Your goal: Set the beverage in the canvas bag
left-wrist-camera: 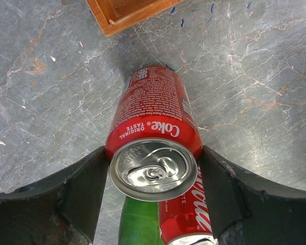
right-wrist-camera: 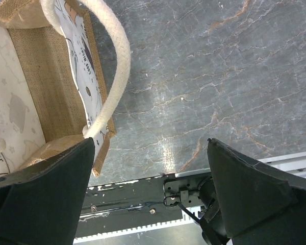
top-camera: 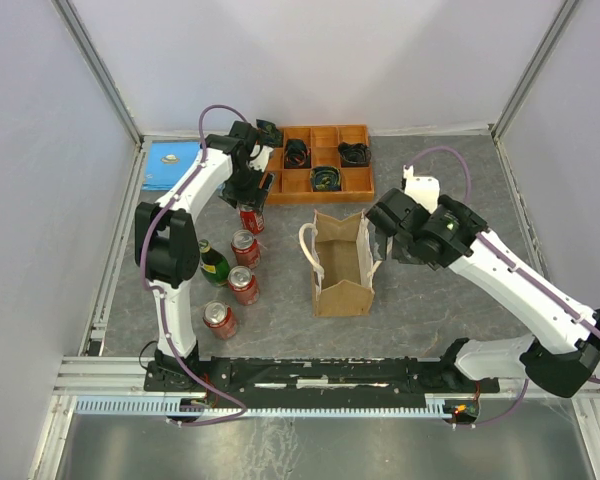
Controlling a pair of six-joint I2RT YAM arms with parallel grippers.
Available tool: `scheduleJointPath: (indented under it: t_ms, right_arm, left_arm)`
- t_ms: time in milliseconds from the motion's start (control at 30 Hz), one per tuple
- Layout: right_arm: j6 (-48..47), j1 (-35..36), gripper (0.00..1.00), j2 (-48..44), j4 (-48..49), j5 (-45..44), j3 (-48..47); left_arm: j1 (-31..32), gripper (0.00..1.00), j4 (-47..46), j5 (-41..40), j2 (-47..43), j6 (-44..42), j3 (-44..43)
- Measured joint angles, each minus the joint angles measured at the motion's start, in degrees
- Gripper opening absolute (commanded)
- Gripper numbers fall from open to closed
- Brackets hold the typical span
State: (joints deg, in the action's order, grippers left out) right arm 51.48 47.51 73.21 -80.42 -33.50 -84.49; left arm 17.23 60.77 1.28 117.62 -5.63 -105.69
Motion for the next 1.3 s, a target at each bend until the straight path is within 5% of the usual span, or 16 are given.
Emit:
scheduleJointPath:
  t_ms: [233, 367, 467, 1067, 1300]
  right_arm:
    - [0.74, 0.00, 0.99, -0.57, 0.02, 0.02, 0.90]
    - [1.18, 0.00, 0.99, -1.31, 0.00, 0.02, 1.77]
    - [1.36, 0.00, 0.99, -1.92, 0.00, 0.02, 2.08]
    - [1.38, 0.00, 0.99, -2.10, 0.22, -0.02, 1.68]
    - [2.32, 0.00, 0.99, -1.92, -0.20, -1.07, 0.57]
  left_arm:
    - [0.07, 0.49, -0.02, 0.07, 0.00, -0.09, 0.48]
    - [0.15, 0.16, 0.02, 0.20, 0.00, -0.09, 0.46]
    - [0.15, 0.03, 0.42, 0.26, 0.00, -0.09, 0.20]
    - [1.42, 0.03, 10.12, 8.44, 1.03, -1.01, -24.63]
    - [9.94, 0.03, 8.44, 15.67, -5.07, -3.96, -25.31]
